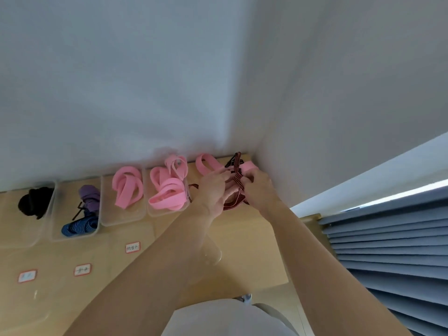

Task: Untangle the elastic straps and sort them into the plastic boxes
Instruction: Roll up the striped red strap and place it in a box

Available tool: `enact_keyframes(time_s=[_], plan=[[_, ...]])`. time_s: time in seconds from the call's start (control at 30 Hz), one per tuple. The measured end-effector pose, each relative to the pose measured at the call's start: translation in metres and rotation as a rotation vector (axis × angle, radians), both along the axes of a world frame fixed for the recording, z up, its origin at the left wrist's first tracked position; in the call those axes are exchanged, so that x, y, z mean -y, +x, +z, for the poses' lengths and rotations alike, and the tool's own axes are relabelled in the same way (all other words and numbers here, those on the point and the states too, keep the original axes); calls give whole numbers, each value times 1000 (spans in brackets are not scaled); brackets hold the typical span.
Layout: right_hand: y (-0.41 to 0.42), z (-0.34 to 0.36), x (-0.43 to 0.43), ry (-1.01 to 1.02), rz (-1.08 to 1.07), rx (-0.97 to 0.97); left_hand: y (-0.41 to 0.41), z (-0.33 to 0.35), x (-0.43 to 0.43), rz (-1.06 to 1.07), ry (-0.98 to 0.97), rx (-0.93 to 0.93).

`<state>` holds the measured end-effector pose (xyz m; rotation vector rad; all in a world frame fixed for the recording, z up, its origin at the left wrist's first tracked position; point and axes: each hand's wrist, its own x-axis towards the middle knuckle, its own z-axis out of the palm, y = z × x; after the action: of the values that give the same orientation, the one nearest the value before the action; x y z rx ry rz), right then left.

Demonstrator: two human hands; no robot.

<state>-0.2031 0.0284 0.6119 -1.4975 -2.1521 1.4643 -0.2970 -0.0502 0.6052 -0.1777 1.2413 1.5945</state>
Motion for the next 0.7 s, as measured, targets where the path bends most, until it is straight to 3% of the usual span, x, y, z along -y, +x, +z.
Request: enact_keyframes(time_s=[0.27,0.43,0.57,0.7], plan=[[15,-19,13,-159,-49,55,11,-13,16,-237,-135,-306],[18,-41,12,-272,-150,108,8,-27,15,-500,-173,-790],[8,-48,9,-162,-152,159,4,-43,9,-671,-281,-1165],[-1,-51,2,-77,-186,223,1,-49,5,-699,-353,-1257]])
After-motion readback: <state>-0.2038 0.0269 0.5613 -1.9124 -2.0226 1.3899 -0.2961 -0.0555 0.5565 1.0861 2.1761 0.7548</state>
